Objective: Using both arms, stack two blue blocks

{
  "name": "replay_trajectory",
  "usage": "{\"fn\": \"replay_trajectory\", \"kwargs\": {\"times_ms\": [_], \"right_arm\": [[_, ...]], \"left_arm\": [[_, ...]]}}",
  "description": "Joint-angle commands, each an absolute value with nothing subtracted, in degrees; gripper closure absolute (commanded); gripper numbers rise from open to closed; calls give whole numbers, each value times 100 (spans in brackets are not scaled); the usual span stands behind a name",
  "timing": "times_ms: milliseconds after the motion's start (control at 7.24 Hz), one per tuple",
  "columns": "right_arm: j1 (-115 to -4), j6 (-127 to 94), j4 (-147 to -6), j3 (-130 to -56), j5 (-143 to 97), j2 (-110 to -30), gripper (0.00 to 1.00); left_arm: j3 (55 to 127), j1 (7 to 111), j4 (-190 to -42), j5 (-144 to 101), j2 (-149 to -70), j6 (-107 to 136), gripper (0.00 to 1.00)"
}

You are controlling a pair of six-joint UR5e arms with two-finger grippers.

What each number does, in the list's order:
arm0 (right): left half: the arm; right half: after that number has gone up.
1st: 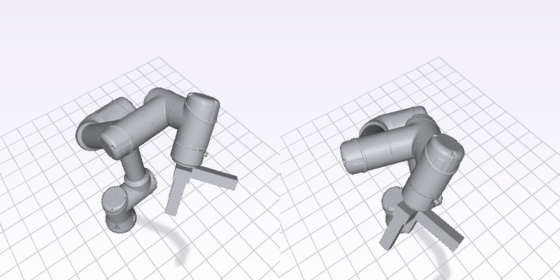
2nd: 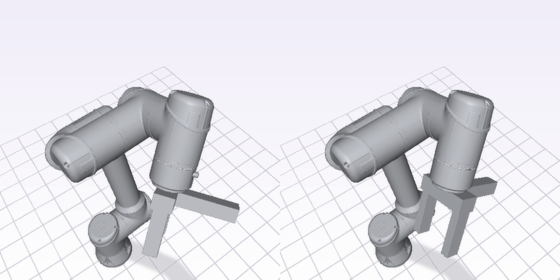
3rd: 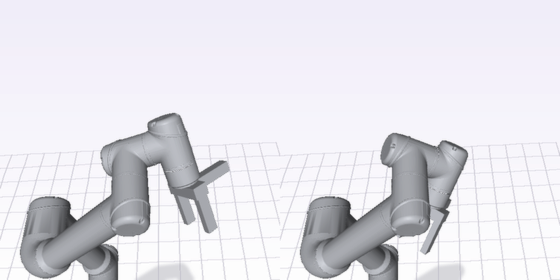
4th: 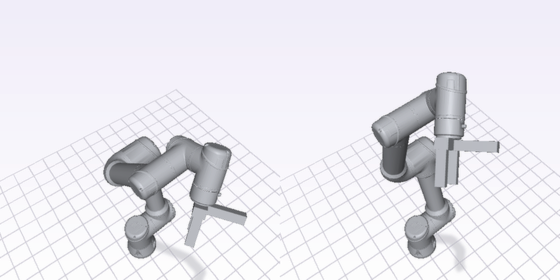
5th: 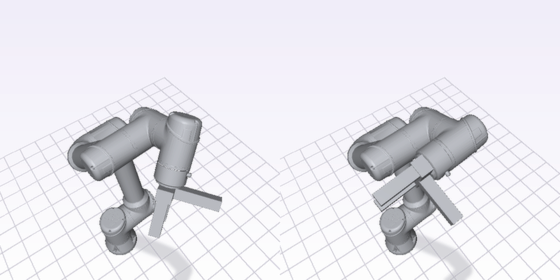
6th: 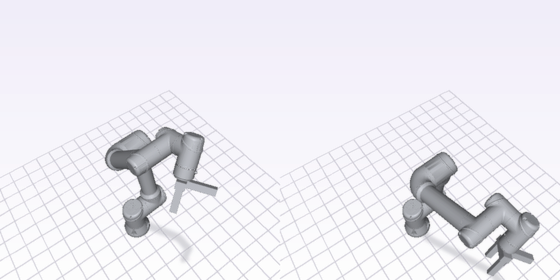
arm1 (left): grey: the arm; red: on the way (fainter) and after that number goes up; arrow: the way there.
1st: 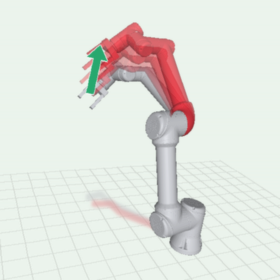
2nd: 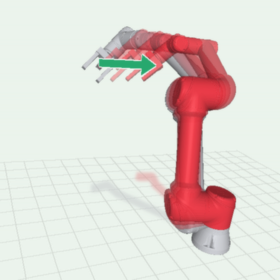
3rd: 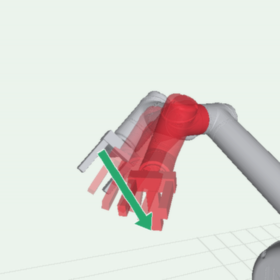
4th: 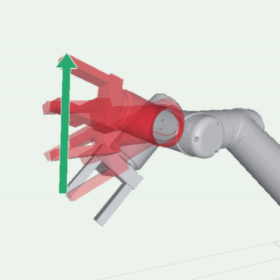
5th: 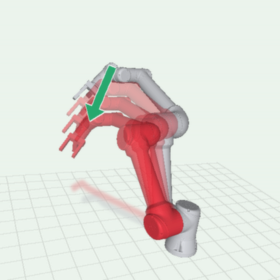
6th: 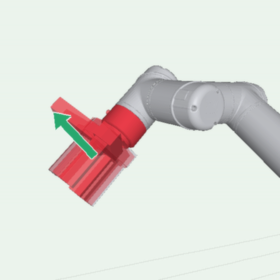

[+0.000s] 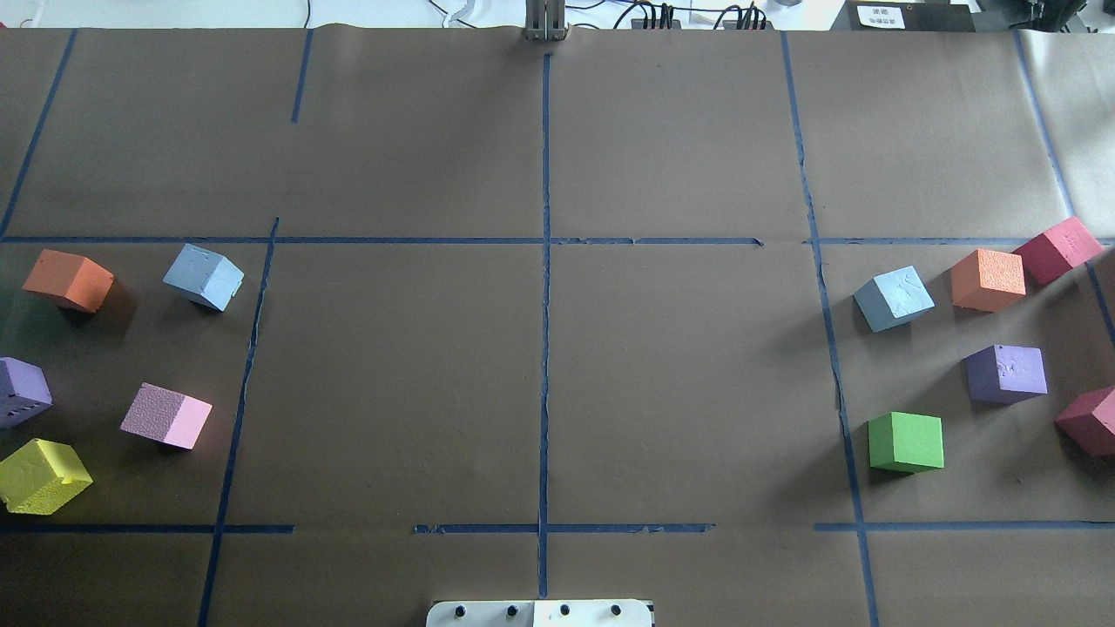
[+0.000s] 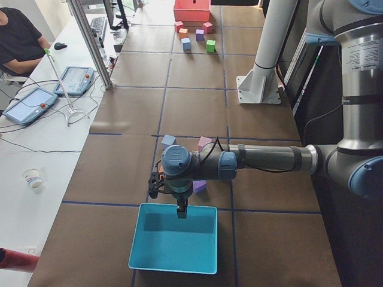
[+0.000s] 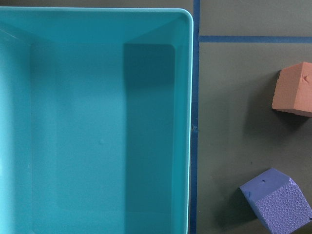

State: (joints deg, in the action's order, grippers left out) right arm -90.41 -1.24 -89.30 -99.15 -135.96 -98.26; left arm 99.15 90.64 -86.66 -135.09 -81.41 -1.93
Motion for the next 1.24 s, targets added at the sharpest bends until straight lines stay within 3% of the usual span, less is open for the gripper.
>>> {"fn": "replay_trajectory", "kwargs": {"times_ms": [0, 829, 1105], "right_arm": [[-9044, -140, -8921, -9949, -13597, -9800, 0], [-9035, -158, -8912, -9984, -13588, -9756, 0], [-9035, -184, -8912, -10011, -13675, -9318, 0]], "left_arm": [[9914, 9062, -8675, -13517, -8139, -193, 0], [9923, 9062, -8675, -13526, -8165, -176, 0], [9923, 9062, -8675, -13544, -8200, -150, 0]]}}
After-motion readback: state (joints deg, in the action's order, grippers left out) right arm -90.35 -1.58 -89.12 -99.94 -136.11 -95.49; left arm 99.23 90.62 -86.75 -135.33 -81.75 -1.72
